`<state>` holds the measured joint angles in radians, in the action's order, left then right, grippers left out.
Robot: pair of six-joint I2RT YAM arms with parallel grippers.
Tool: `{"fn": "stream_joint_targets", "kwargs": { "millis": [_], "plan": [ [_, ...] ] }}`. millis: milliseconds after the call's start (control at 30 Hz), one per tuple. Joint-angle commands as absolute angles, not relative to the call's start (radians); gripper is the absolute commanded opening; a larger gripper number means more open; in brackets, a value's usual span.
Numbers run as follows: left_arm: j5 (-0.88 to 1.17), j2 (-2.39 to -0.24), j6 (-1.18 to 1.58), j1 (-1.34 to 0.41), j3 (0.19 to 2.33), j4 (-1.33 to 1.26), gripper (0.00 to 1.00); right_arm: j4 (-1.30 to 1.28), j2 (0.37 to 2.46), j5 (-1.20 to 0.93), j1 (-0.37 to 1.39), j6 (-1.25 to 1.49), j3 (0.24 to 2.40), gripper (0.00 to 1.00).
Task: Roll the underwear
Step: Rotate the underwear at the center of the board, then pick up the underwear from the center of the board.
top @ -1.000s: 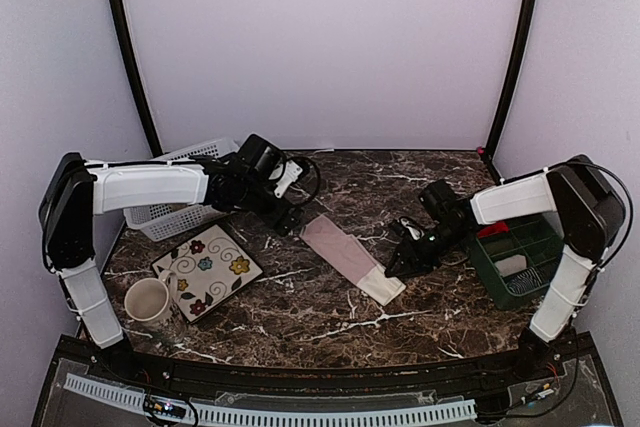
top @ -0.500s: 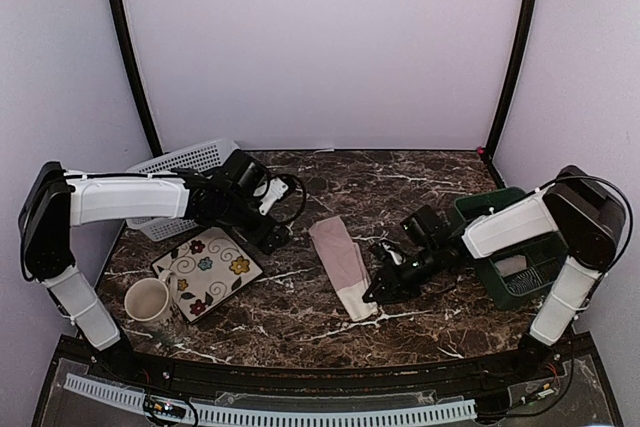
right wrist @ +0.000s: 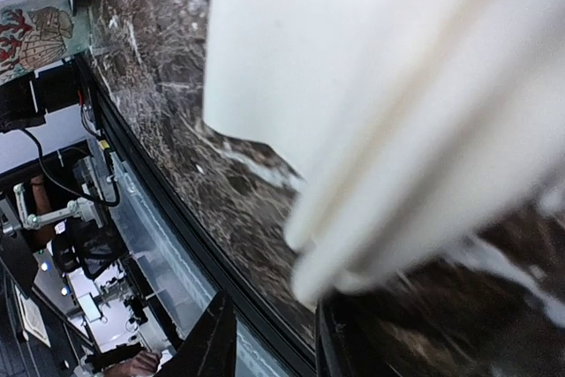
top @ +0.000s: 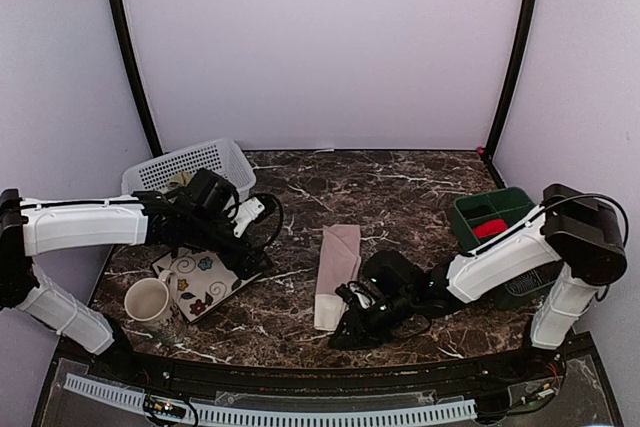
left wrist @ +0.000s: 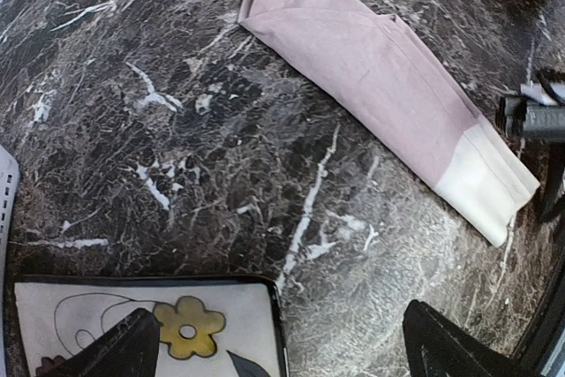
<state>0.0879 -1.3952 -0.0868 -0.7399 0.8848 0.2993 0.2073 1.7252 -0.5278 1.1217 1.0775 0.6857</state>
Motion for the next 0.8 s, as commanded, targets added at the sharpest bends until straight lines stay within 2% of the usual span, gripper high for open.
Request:
{"fn": "stream_joint_targets", "kwargs": {
  "millis": [0, 133, 267, 467, 600, 767],
  "plan": [
    [0.214, -1.317, -0.113, -0.753, 0.82, 0.242, 0.99, 0.046, 1.526, -0.354, 1.124, 1.133, 0.627, 0.33],
    [0.323, -1.312, -0.134, -0.783, 0.805, 0.213, 0.97, -0.054, 1.411, -0.252, 1.093, 1.059, 0.649, 0.35],
    [0.321, -1.384, -0.143, -0.864, 0.81, 0.185, 0.87, -0.118, 1.392, -0.265, 0.999, 0.947, 0.684, 0.35],
    [0.336, -1.524, -0.165, -0.929, 0.845, 0.193, 0.63, -0.207, 1.489, -0.379, 0.872, 0.704, 0.807, 0.32],
    [0.311, -1.599, -0.188, -0.953, 0.87, 0.194, 0.56, -0.265, 1.581, -0.423, 0.852, 0.593, 0.898, 0.3],
    [0.295, -1.681, -0.176, -0.973, 0.885, 0.122, 0.48, -0.264, 1.584, -0.452, 0.803, 0.569, 0.909, 0.28]
  ]
}}
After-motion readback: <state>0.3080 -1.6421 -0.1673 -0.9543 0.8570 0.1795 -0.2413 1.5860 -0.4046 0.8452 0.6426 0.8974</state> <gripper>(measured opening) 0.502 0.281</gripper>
